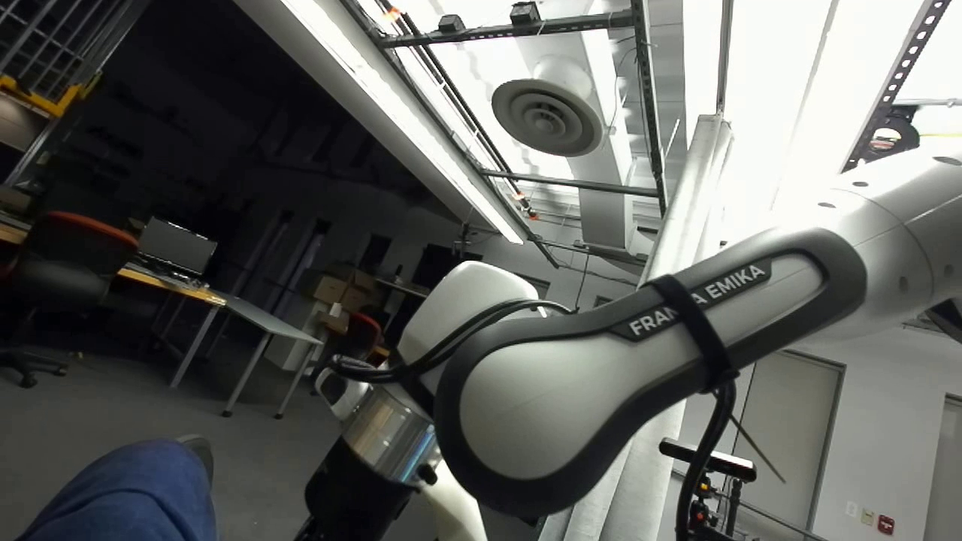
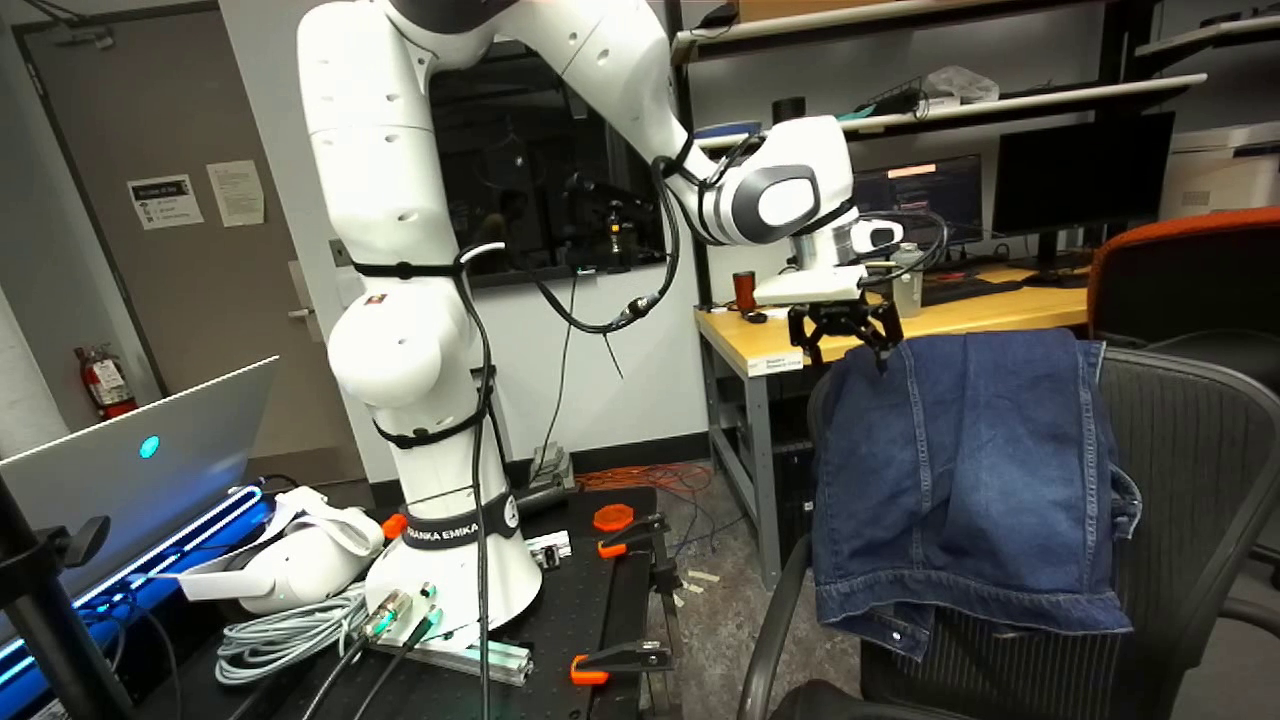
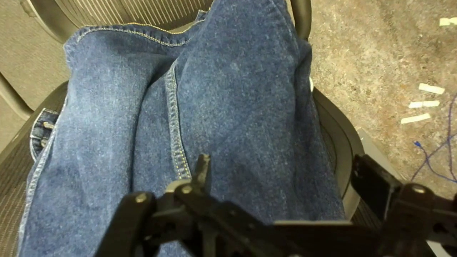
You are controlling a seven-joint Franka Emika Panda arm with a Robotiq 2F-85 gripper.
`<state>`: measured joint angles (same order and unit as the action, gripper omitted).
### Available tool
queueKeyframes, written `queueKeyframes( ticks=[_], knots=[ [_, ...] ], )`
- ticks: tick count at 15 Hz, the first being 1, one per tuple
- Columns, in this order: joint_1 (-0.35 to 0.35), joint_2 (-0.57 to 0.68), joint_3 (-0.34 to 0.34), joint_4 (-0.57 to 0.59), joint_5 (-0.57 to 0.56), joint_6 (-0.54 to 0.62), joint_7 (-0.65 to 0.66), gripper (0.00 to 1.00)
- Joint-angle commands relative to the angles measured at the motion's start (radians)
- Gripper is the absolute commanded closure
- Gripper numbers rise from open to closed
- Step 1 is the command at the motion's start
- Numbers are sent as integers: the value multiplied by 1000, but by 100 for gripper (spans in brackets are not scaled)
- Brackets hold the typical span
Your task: Put the denim jacket on the seat of the chair
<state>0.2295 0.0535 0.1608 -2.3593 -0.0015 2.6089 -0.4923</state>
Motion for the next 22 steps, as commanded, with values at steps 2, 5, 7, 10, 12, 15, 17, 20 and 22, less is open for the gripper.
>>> queueKeyframes(
  ticks=[2,5,7,10,12,15,17,20,22],
  knots=[
    [-27,79,22,65,-18,28,-22,0],
    [-36,110,30,97,-15,22,-23,16],
    [-42,125,36,115,-12,15,-32,18],
    [-53,146,43,139,-1,7,-48,46],
    [-63,157,50,151,6,2,-57,60],
    [-80,165,62,161,20,3,-73,85],
    [-91,158,69,157,26,7,-77,98],
    [-106,123,82,140,54,1,-98,100],
    [-117,91,90,127,89,-7,-110,99]
  ],
)
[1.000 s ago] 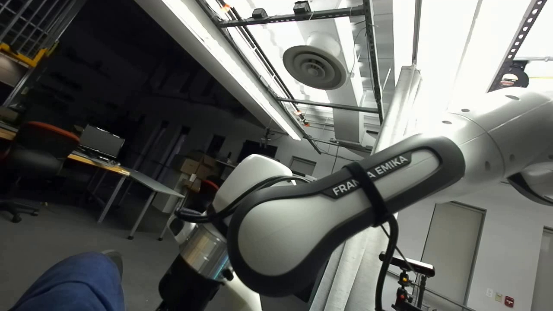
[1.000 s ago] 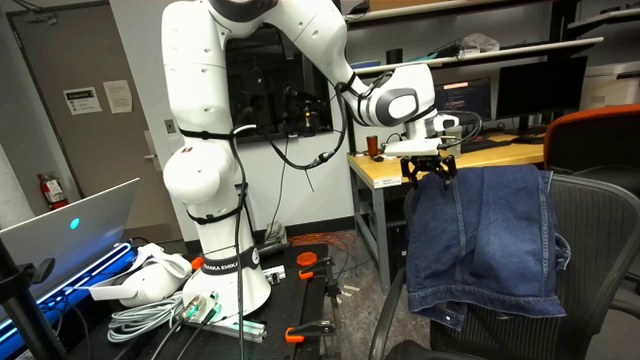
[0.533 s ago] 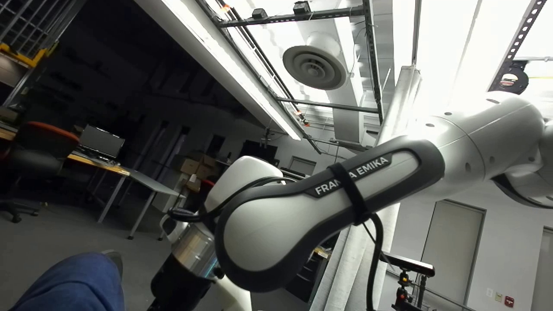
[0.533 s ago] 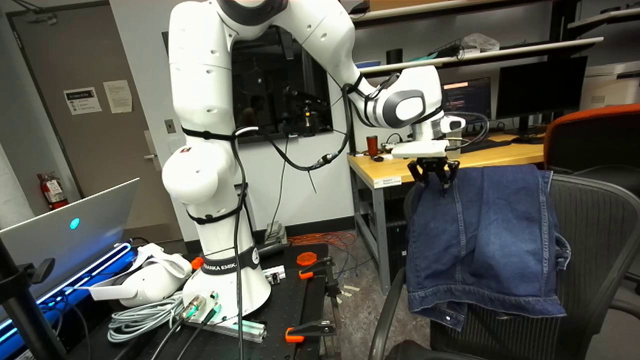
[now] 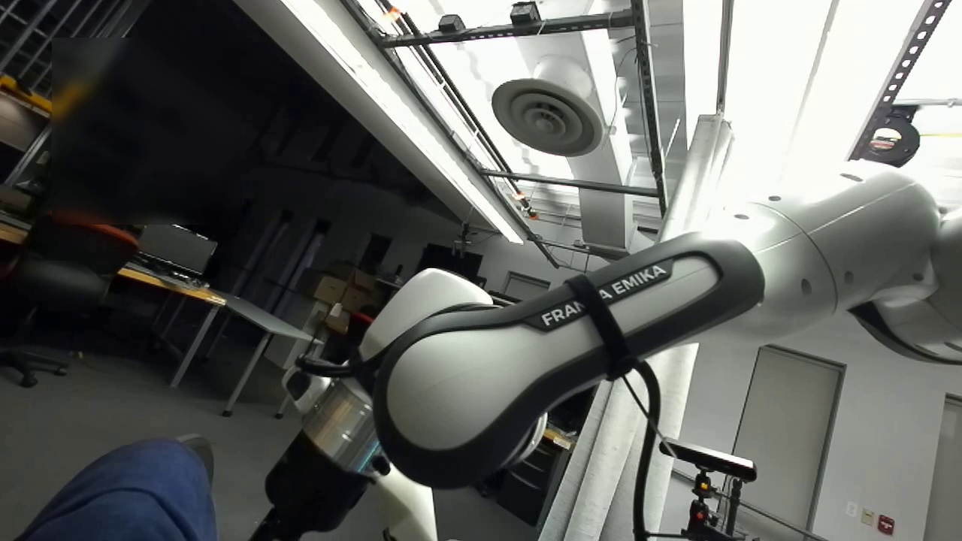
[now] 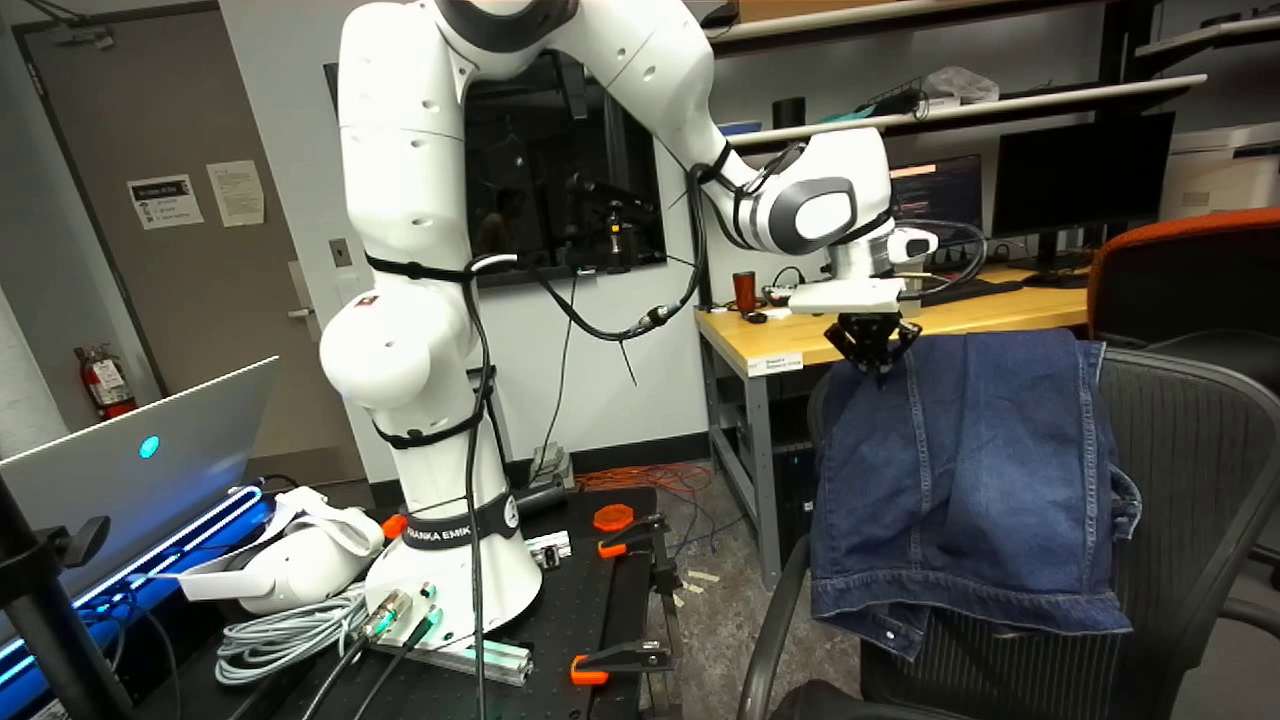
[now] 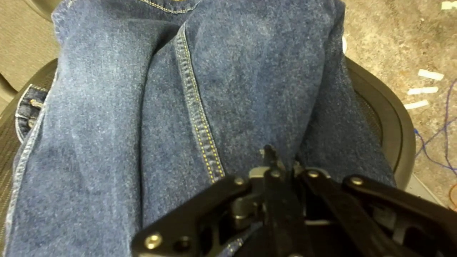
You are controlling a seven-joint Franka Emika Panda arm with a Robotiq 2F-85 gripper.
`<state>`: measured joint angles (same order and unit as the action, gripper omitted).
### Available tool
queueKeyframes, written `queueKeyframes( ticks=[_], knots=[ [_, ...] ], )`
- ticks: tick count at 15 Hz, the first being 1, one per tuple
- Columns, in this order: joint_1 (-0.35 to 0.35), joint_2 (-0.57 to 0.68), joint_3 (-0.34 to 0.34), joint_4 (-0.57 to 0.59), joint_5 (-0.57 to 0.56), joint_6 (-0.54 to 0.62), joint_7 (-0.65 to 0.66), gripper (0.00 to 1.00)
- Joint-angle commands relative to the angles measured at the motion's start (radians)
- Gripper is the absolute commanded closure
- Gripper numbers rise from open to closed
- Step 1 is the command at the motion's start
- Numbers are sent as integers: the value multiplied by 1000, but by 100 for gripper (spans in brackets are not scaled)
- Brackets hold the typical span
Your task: Put the denim jacket on the seat of the chair
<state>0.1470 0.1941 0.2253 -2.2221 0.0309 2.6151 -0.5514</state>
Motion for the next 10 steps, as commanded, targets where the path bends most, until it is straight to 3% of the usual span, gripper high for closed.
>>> queueKeyframes(
  ticks=[1,5,10],
  knots=[
    [-42,-72,28,-16,81,-23,-59,99],
    [-58,-196,23,-7,250,-106,-137,99],
    [-25,-343,-65,80,408,-254,-187,99]
  ],
)
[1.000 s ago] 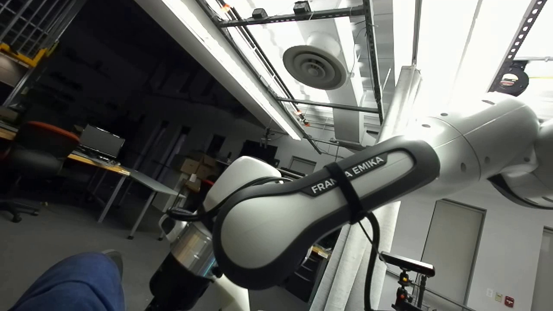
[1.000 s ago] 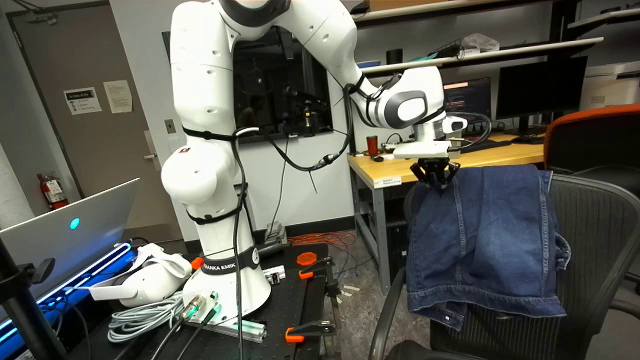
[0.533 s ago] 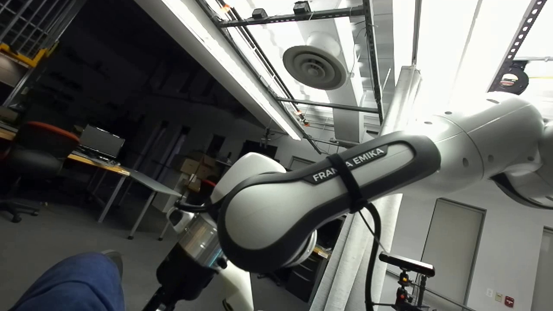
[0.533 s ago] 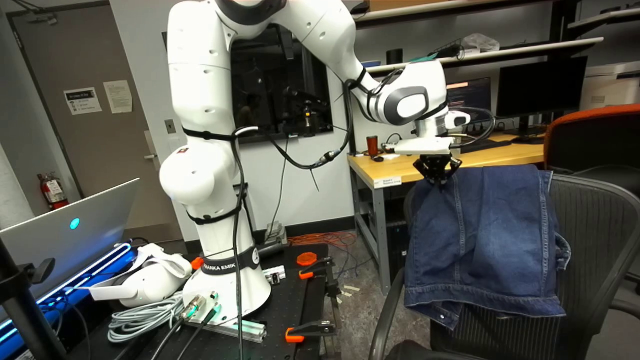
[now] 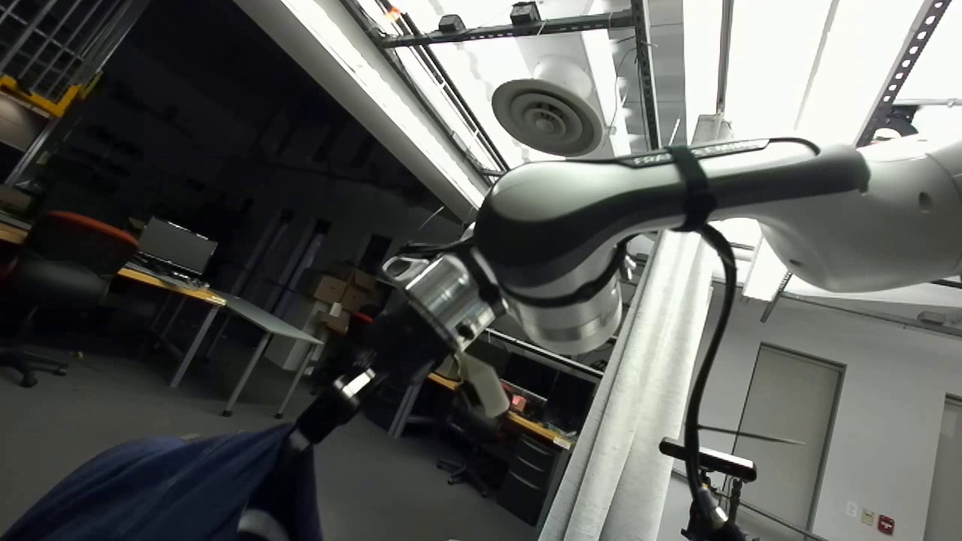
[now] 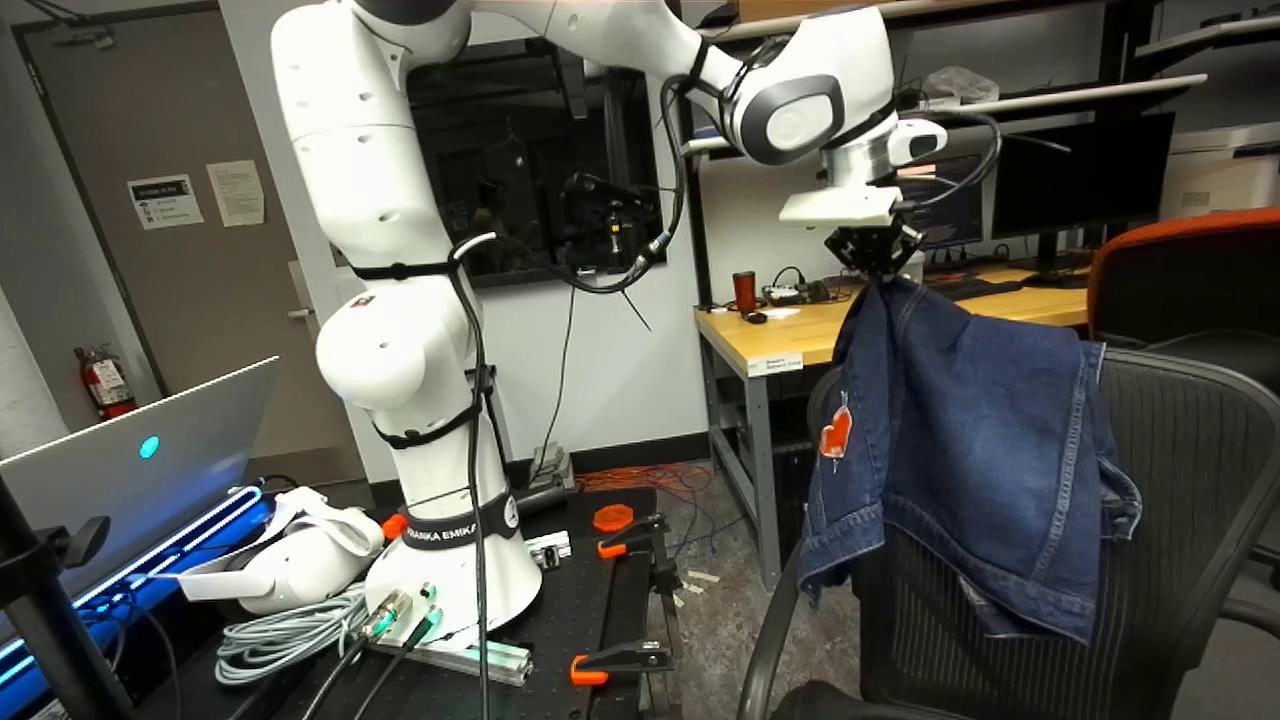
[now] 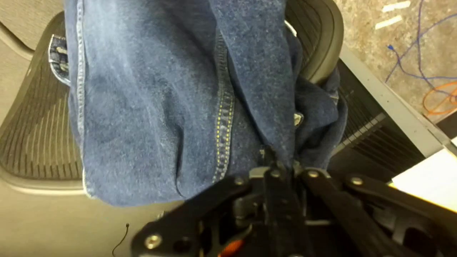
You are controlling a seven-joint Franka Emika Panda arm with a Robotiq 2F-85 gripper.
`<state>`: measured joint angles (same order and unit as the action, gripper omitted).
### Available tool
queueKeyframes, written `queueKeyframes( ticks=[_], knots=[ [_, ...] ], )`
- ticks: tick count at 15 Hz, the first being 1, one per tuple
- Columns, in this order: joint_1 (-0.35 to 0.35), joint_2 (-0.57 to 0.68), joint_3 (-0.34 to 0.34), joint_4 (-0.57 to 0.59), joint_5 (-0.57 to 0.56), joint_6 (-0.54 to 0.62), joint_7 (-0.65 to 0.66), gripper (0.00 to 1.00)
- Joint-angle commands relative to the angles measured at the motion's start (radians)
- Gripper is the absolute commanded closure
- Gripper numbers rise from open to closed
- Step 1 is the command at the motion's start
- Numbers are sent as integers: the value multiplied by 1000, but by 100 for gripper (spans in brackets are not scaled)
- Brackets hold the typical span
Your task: Put the denim jacket on the seat of the chair
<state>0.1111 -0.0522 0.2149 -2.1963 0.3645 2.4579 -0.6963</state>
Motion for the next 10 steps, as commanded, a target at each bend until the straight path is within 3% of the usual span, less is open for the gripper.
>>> queueKeyframes(
  ticks=[1,10],
  knots=[
    [14,-115,-76,82,80,-126,-37,99],
    [-12,-106,-244,343,71,-186,15,99]
  ],
)
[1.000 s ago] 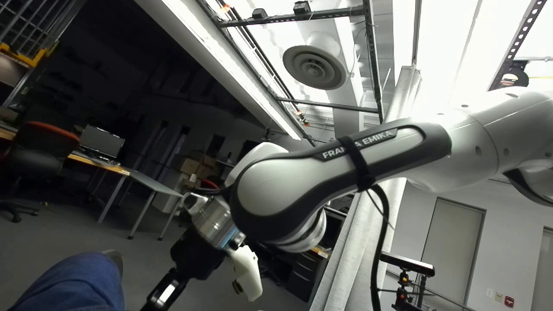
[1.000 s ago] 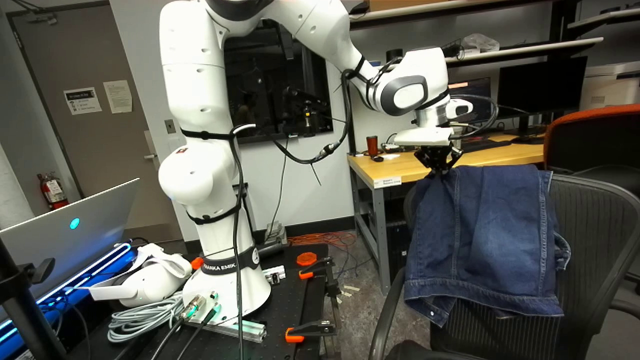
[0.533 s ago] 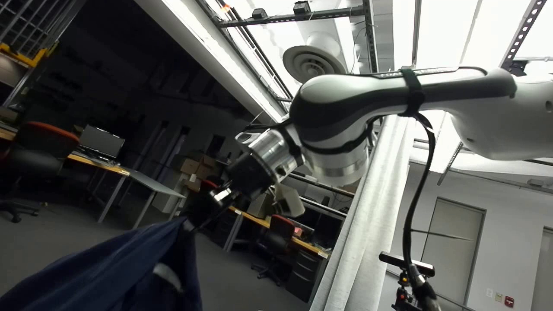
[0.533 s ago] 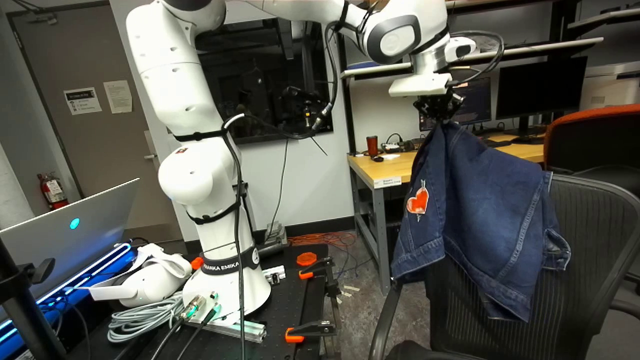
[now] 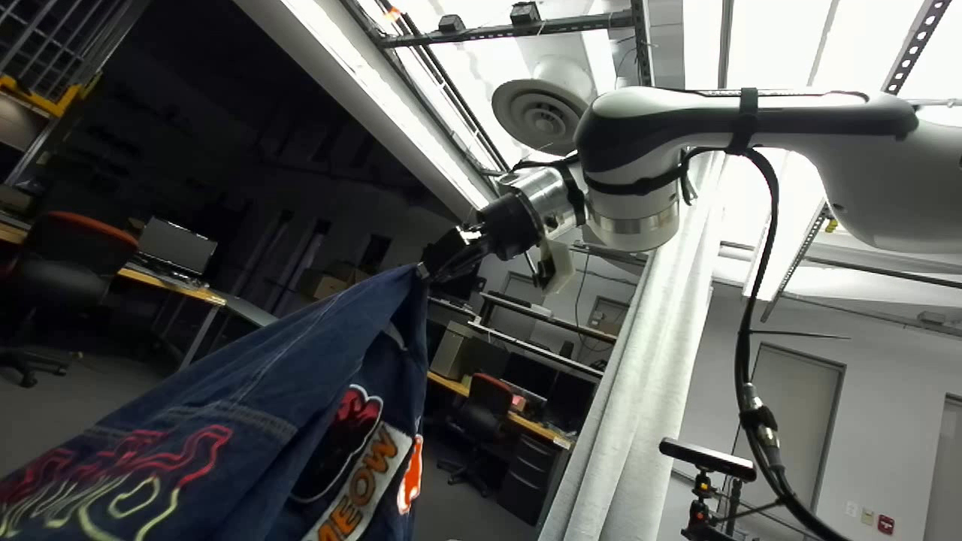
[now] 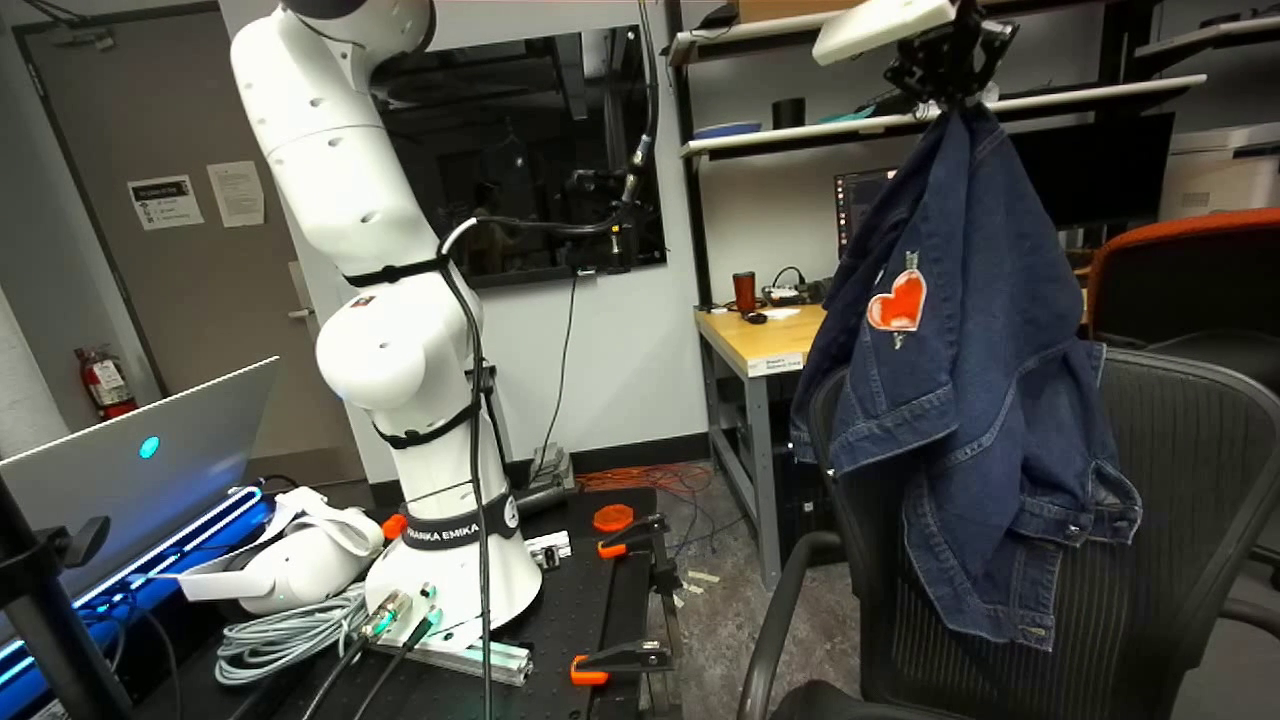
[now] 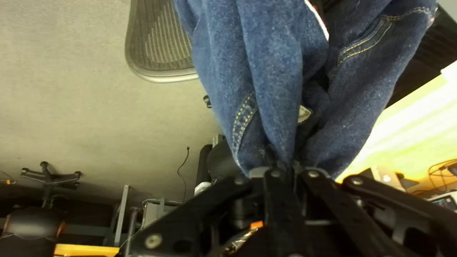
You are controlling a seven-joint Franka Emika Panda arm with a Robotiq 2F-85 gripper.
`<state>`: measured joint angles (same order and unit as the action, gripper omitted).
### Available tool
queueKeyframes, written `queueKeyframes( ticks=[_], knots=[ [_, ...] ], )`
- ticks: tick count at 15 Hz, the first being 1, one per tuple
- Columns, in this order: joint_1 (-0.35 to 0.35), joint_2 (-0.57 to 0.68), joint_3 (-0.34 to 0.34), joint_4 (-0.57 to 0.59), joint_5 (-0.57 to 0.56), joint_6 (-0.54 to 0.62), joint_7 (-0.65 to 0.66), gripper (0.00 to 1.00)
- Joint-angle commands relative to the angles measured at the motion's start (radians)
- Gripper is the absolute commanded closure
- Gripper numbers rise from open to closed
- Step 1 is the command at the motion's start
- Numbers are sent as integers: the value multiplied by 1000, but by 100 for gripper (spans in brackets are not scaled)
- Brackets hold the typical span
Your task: Put the denim jacket on the seat of the chair
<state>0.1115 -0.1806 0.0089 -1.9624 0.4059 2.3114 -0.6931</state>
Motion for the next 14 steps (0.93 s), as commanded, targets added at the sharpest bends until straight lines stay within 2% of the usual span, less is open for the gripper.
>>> queueKeyframes(
  ticks=[1,9,14],
  knots=[
    [-15,26,-50,127,30,-39,15,99],
    [-50,27,-133,253,92,-74,16,99],
    [-112,39,-214,313,136,-114,8,99]
  ],
)
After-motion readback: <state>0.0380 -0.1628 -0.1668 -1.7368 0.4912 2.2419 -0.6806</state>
